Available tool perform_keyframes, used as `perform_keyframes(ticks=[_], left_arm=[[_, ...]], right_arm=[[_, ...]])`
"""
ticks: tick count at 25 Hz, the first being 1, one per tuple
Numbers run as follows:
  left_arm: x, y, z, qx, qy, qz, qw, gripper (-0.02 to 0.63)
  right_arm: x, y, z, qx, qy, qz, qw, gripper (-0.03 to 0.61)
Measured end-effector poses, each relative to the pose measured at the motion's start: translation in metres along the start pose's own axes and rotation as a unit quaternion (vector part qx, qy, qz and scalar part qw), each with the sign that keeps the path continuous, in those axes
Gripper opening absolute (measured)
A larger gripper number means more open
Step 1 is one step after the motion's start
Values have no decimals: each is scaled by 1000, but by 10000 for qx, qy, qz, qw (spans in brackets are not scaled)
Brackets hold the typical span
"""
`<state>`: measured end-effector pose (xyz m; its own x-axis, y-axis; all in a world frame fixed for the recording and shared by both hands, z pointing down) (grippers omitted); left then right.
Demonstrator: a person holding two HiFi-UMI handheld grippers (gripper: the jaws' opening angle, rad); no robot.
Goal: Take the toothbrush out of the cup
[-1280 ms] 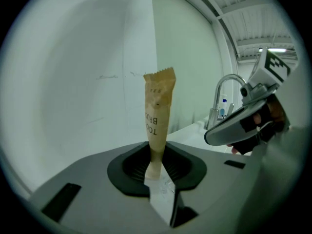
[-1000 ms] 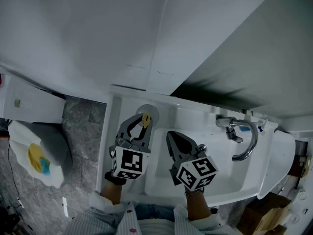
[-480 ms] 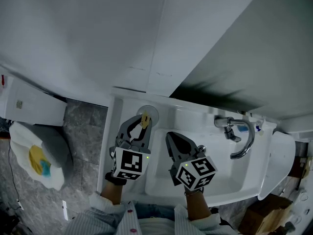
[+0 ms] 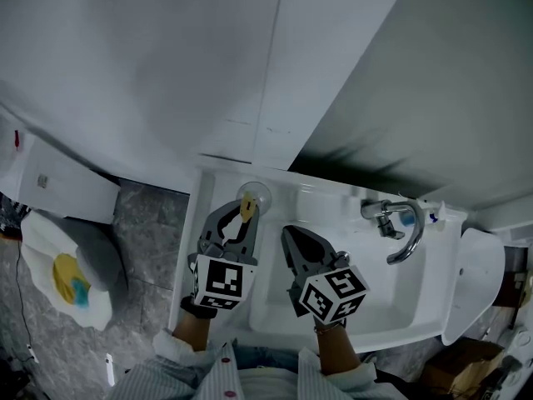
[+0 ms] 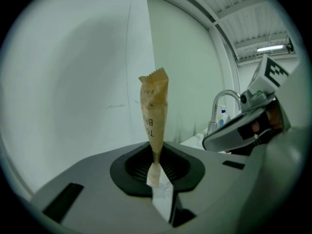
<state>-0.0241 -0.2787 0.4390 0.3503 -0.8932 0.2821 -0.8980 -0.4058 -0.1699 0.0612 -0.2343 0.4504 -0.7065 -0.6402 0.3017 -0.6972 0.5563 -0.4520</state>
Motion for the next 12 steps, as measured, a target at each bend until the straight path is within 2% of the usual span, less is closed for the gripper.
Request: perform_keyframes(ticks=[12], left_arm=[[-43,0,41,-6,-455,117,9989,48]], right_arm=[[-21,30,25,-324,-411,102,9986,14]])
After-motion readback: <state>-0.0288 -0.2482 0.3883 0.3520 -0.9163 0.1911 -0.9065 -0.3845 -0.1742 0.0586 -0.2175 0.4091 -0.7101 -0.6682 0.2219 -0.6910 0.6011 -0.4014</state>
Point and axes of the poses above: the fingertips, and each gripper's own axes: x forward along the fingers, y to its left, z out of its top, the point moved 2 cm from there along -x, backward along the fingers, and after that the axes turned 13 degrees about z, right-handed, at the moved point
